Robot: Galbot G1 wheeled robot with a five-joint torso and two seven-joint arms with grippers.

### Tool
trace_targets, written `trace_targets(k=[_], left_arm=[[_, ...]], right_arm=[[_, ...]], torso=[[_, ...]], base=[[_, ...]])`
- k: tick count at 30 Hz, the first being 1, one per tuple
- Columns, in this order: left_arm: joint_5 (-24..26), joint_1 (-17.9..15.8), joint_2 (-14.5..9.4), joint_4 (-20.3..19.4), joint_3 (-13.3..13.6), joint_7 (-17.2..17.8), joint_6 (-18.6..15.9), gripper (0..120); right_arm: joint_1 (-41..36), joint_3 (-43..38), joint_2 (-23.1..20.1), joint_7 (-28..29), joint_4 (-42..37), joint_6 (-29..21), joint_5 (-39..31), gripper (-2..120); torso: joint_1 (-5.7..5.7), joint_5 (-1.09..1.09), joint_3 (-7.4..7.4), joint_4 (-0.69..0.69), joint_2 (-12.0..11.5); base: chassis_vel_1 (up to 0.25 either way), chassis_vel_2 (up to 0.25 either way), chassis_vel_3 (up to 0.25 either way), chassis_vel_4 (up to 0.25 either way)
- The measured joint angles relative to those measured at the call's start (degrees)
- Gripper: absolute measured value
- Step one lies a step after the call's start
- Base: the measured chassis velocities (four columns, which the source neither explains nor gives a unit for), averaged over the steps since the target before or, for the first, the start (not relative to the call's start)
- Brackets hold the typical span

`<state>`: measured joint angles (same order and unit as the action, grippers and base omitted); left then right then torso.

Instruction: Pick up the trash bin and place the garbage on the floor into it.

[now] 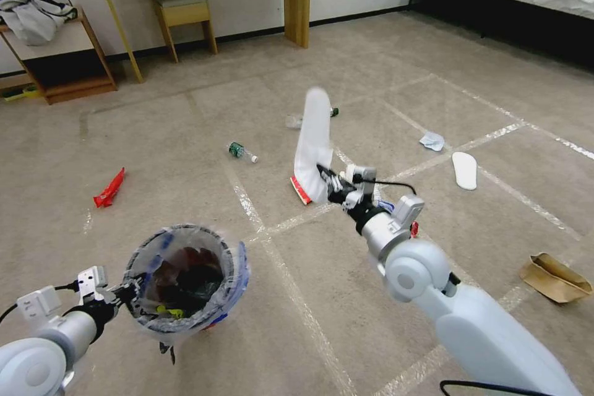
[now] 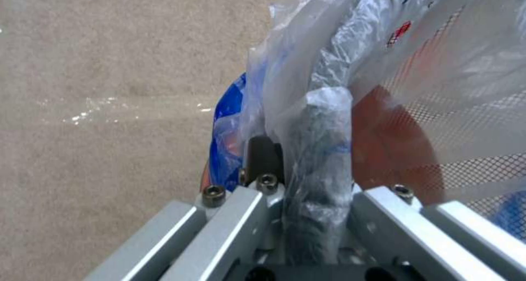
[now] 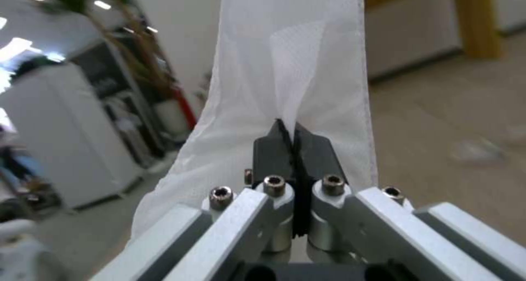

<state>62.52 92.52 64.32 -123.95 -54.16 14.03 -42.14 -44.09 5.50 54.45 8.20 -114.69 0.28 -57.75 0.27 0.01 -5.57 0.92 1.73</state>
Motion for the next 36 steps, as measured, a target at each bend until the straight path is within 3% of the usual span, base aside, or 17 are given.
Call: trace_targets(k=[6,17,20,36], left_arm=[[1.89,-0.30,-1.97,0.44,0.00,0.42,0.01,1],[1.95,-0.35,-2.22,0.44,0.73,0.44,0.01,1],[1.95,-0.28,-2.50,0.08,1.21,0.43,0.01,1],[2.61,0.24,-3.22,-1.40,1.22,0.39,0.01,1]], right_arm=[[8.89,8.04,0.81,-6.67,1.83,7.06,-0.95,0],[15.05,15.91,2.68,-11.33,3.79,10.67,-0.15,0],[18.15,21.36,4.76,-13.60,5.24,12.61,0.73,0],[20.65,31.27,11.61,-19.59,13.55,17.92,6.66,0]], torso=[[0.00,-0.01,0.00,-0.01,0.00],[0.00,-0.01,0.00,-0.01,0.00],[0.00,-0.02,0.00,-0.01,0.00],[0.00,-0.01,0.00,-0.01,0.00]], base=[[0.000,0.000,0.000,0.000],[0.000,0.000,0.000,0.000],[0.000,0.000,0.000,0.000],[0.000,0.000,0.000,0.000]])
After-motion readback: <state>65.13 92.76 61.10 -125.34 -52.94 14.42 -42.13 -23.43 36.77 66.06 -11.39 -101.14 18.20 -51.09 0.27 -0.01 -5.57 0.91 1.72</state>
